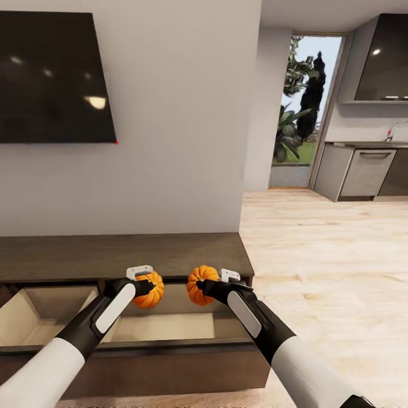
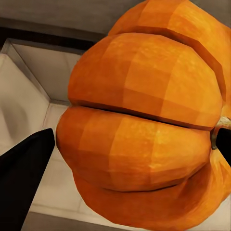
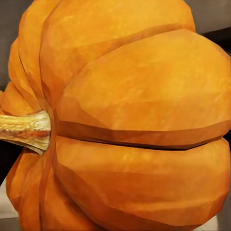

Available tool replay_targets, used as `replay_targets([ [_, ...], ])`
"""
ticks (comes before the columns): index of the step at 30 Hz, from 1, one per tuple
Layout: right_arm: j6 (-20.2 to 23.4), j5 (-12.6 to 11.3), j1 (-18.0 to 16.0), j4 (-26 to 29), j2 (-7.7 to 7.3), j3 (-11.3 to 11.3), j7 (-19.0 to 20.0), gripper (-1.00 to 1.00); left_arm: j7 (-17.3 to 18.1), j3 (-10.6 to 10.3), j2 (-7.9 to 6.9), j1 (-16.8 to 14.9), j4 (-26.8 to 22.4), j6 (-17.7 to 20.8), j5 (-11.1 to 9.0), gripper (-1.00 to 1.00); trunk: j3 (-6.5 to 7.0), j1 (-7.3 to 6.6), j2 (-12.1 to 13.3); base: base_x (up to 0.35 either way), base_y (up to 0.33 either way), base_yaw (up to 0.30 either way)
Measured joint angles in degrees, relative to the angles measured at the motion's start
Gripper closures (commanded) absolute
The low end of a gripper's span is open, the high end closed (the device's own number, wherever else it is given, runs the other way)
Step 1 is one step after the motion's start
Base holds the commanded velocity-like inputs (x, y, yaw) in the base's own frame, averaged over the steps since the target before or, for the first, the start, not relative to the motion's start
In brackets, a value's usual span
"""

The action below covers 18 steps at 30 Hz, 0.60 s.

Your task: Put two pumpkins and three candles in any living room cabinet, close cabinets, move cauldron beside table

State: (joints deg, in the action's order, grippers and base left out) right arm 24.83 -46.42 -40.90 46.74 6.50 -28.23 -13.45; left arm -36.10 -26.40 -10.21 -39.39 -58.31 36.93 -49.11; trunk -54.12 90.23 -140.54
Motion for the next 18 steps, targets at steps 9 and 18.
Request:
replay_targets([
  [9, 0.0, 0.0, 0.0, 0.0, 0.02, 0.0, 0.0, 1.00, 0.0, 0.0, 0.00, 0.0, 0.0, 0.0, 0.0, 1.00, -1.71, 1.53, -2.7, 0.000, 0.000, 0.000],
  [18, 0.0, 0.0, 0.0, 0.0, 0.03, 0.0, -0.1, 1.00, 0.0, 0.0, 0.00, 0.0, 0.0, 0.0, 0.0, 1.00, -3.71, 1.76, -2.8, 0.000, 0.000, 0.000],
])
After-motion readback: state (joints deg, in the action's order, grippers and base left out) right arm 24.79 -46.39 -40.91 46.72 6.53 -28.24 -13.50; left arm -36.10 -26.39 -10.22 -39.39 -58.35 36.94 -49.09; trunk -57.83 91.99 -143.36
